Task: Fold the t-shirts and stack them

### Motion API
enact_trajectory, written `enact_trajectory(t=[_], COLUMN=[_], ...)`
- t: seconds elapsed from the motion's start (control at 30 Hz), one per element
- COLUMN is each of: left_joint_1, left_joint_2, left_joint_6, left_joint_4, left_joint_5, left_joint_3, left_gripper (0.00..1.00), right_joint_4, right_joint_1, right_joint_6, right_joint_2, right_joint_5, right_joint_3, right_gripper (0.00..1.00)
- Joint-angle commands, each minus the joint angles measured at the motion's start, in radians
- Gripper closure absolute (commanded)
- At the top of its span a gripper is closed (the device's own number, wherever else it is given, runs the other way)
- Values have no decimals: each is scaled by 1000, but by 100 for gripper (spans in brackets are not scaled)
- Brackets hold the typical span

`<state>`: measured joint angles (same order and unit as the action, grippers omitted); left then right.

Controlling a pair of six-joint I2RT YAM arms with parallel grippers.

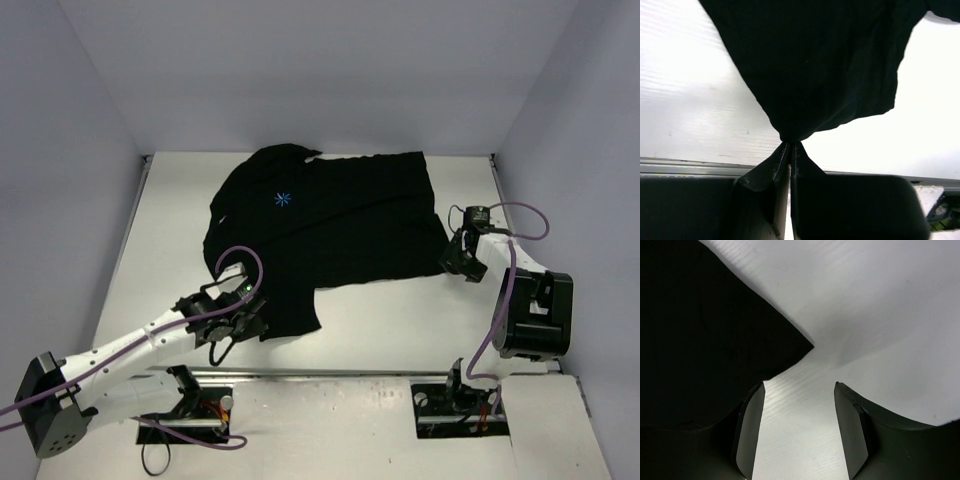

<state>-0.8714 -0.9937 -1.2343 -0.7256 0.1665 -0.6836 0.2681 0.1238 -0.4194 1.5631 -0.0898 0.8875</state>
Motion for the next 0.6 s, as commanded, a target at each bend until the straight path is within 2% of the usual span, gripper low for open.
enact_trajectory(t=[0.0,0.17,0.57], left_joint_1=[24,31,46], left_joint_2=[2,-2,6], left_joint_6=[73,96,124], left_joint_4=[-40,-40,-39], left_joint_5=[12,13,-1], left_joint_3=[-34,-47,-49], left_gripper=[100,100,100], right_joint_4=[-25,-61,-78], right_joint_1=[4,10,23], right_joint_6=[16,22,42], right_joint_2=[55,115,138], right_joint_5=[-17,38,11], right_joint_3=[69,87,123], right_gripper=[45,46,46])
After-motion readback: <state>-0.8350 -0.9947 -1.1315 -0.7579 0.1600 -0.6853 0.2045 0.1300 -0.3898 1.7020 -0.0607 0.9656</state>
